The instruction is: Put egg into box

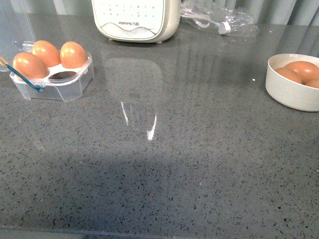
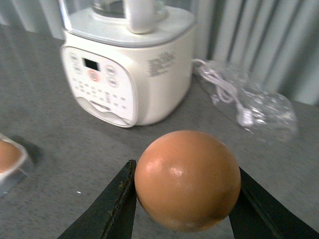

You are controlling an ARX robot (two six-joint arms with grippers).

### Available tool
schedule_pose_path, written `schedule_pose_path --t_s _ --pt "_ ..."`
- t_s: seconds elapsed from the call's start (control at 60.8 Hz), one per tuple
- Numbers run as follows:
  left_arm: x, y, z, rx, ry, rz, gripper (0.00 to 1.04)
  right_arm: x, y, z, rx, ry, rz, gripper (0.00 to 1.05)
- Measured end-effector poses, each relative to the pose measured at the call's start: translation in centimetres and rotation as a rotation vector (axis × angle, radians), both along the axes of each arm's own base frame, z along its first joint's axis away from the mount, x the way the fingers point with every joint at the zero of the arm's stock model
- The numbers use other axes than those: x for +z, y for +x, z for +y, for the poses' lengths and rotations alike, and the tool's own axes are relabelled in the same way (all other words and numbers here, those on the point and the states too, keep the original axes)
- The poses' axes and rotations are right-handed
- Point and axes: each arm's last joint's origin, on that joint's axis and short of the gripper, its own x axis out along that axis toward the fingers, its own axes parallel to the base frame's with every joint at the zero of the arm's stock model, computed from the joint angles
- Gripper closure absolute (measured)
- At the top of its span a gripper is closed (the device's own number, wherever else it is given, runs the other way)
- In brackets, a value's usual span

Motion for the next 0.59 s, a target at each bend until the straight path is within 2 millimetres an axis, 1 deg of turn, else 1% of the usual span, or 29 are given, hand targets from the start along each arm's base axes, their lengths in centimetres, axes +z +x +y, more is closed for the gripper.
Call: schedule_pose_path --t_s 0.016,0.049,0.066,0.132,0.164,0.197,0.263,0.279,0.296,0.345,0.444,0.592 --pt "0.0 0.0 0.0 0.0 0.0 0.0 0.07 0.0 0.1 0.4 0.01 0.0 0.0 0.61" --pt "0.0 0.0 0.0 0.0 0.0 0.0 0.07 0.2 0.4 1.8 0.053 0.001 0.003 0.61" --pt "0.0 0.0 0.0 0.0 0.0 0.0 0.07 0.2 0.5 1.9 0.059 0.001 0.003 0.61" --pt "0.0 0.0 0.0 0.0 0.0 0.0 0.07 0.2 1.0 4.9 0.136 -0.012 0.02 0.61" --pt "0.0 0.0 0.0 0.0 0.0 0.0 0.07 0.1 1.0 5.4 0.152 -0.019 0.024 0.61" --pt "0.0 0.0 0.0 0.0 0.0 0.0 0.07 -0.1 1.0 6.7 0.201 -0.035 0.04 0.61" --pt "0.0 0.0 0.0 0.0 0.0 0.0 0.07 -0.5 0.9 8.2 0.257 -0.061 0.057 0.61" --pt "0.0 0.0 0.0 0.0 0.0 0.0 0.07 -0.8 0.9 8.9 0.283 -0.07 0.066 0.61" --pt "0.0 0.0 0.0 0.0 0.0 0.0 0.07 -0.8 0.8 9.1 0.288 -0.073 0.066 0.61" --pt "0.0 0.0 0.0 0.0 0.0 0.0 0.07 -1.2 0.6 10.3 0.34 -0.091 0.083 0.61" --pt "0.0 0.0 0.0 0.0 0.0 0.0 0.07 -1.7 0.3 11.9 0.401 -0.106 0.103 0.61" --pt "0.0 0.0 0.0 0.0 0.0 0.0 0.07 -2.5 0.2 13.4 0.449 -0.125 0.117 0.61"
